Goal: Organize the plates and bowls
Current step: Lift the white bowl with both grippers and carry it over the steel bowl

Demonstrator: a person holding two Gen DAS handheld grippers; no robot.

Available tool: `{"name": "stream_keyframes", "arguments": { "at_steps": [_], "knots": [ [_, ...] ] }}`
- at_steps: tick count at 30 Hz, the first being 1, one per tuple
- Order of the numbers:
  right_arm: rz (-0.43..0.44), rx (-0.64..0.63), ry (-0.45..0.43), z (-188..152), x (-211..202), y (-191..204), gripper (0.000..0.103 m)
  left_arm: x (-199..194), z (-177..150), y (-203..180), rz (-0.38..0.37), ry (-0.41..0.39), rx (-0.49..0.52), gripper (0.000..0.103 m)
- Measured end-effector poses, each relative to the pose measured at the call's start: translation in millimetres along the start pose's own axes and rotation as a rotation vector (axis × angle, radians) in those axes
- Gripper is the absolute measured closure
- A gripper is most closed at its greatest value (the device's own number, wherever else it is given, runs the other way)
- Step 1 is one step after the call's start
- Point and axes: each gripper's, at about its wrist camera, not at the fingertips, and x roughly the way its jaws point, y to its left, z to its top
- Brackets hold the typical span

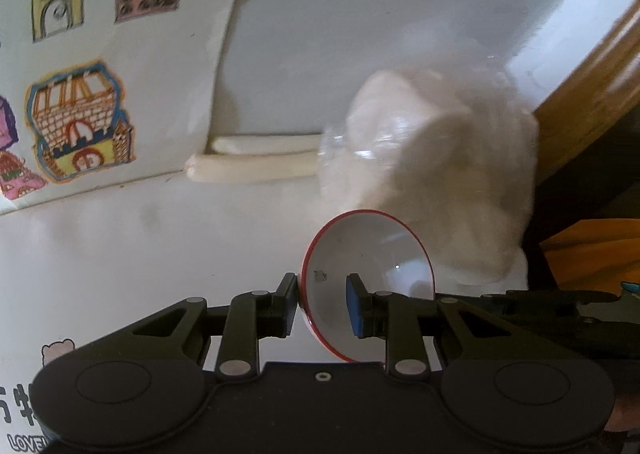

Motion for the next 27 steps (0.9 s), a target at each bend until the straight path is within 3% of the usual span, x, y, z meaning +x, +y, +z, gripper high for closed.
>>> {"name": "stream_keyframes", "arguments": {
  "at_steps": [14, 27],
  "knots": [
    [-0.015, 0.042, -0.073, -41.6, -79.1, -29.4, 0.086, -32.8, -29.6, -66.7, -0.082, -0.017, 0.073, 0.076],
    [-0.051, 0.095, -0.057, -90.6, -122.1, -62.7, 0.086, -42.1, -65.3, -116.8, -0.124, 0.065, 0.141, 0.076]
  ]
}}
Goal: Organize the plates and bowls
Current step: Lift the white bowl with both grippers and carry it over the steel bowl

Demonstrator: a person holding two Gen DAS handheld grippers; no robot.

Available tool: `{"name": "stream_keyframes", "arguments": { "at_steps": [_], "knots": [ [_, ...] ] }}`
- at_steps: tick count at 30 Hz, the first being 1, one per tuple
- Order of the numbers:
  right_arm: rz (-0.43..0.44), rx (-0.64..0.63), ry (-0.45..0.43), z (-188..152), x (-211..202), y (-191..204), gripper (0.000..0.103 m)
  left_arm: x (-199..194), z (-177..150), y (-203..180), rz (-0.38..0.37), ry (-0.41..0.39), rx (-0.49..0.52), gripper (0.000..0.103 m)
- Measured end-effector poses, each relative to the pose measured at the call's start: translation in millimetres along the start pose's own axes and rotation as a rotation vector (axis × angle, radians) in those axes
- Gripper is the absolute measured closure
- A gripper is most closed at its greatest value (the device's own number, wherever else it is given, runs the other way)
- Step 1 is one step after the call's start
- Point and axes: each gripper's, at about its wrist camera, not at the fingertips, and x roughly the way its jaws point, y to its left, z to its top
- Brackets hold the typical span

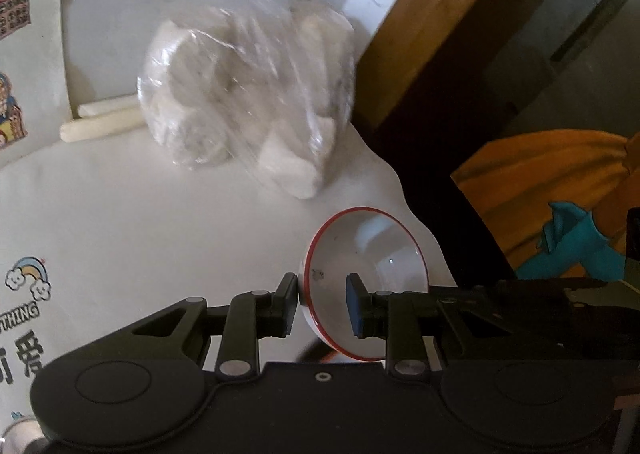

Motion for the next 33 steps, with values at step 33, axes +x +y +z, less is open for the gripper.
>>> {"name": "stream_keyframes", "arguments": {
  "at_steps": [33],
  "knots": [
    [0.108, -0.194, 0.182, -2.4, -7.2, -10.6, 0.086, -4.5, -43.4, -20.5, 0.089, -0.015, -0.205, 0.076]
  ]
}}
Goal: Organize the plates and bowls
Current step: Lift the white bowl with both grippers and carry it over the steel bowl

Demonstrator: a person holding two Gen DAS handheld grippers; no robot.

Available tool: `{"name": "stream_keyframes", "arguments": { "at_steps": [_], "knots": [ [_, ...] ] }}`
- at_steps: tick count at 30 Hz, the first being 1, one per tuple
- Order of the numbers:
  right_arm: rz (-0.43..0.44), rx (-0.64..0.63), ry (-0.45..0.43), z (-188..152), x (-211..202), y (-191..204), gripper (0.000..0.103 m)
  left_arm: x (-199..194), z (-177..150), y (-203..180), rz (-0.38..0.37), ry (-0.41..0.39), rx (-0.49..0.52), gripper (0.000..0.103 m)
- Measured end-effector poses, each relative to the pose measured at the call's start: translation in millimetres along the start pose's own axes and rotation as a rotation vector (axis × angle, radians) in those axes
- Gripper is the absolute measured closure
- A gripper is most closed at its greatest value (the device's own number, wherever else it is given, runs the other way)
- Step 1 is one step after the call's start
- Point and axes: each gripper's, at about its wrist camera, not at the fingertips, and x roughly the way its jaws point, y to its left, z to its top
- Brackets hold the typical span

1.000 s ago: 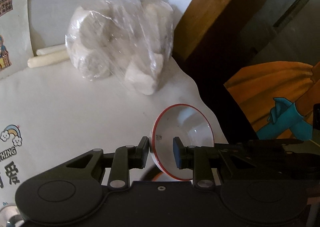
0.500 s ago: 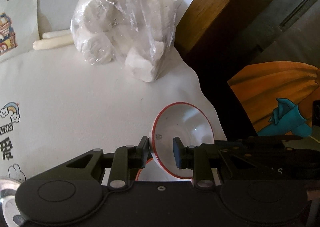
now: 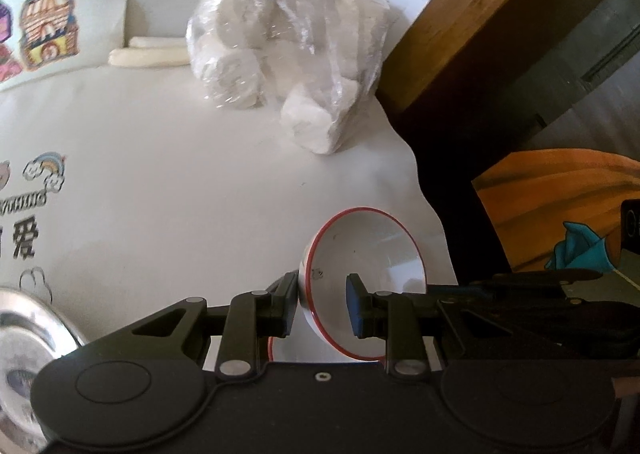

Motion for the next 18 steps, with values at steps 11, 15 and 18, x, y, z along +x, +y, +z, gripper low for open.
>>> {"name": "stream_keyframes", "arguments": {
  "at_steps": [11, 15, 18],
  "knots": [
    [0.036, -0.077, 0.086, -6.1, 11.8, 1.9, 0.085, -1.5, -20.9, 1.8, 0.04, -0.023, -0.087, 0.076],
    [0.042, -0.104, 0.106, -5.6, 13.6, 3.2, 0.085, 0.3, -26.4, 5.2, 0.047, -0.022, -0.115, 0.076],
    [0.041, -0.116, 0.124, -5.8, 15.3, 2.4, 0.085, 2.4, -30.0, 6.0, 0.049, -0.016, -0.128, 0.076]
  ]
}}
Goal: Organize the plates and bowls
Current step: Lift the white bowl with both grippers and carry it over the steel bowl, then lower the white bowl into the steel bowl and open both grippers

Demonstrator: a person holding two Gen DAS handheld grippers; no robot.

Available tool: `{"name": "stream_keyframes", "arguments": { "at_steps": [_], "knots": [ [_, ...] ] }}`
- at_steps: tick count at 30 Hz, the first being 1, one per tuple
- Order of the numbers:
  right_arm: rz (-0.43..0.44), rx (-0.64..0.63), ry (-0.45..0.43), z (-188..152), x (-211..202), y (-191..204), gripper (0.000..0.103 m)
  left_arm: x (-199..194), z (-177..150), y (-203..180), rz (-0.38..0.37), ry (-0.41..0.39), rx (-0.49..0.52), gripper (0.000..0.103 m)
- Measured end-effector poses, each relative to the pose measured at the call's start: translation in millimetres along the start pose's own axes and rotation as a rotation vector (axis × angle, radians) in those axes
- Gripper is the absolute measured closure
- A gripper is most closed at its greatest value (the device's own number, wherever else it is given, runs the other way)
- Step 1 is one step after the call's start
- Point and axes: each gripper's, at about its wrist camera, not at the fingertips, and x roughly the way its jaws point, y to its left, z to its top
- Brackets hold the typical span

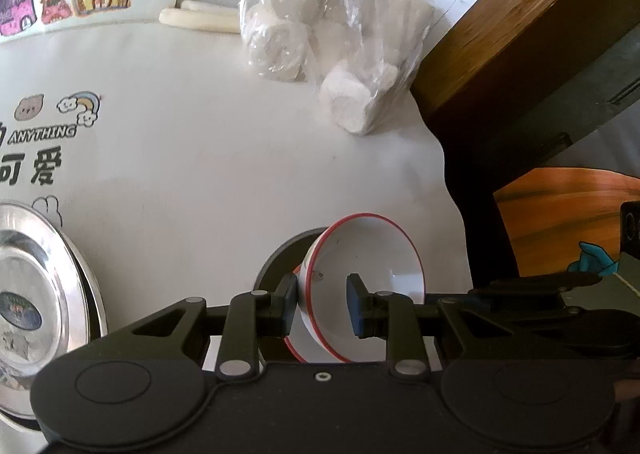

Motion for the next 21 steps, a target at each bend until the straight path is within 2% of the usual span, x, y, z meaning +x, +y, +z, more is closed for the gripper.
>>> {"name": "stream_keyframes", "arguments": {
  "at_steps": [21],
  "knots": [
    [0.011, -0.05, 0.084, 1.3, 8.8, -2.1, 0.085, 11.7, -7.0, 0.7, 0.032, 0.049, -0.053, 0.072]
  ]
}}
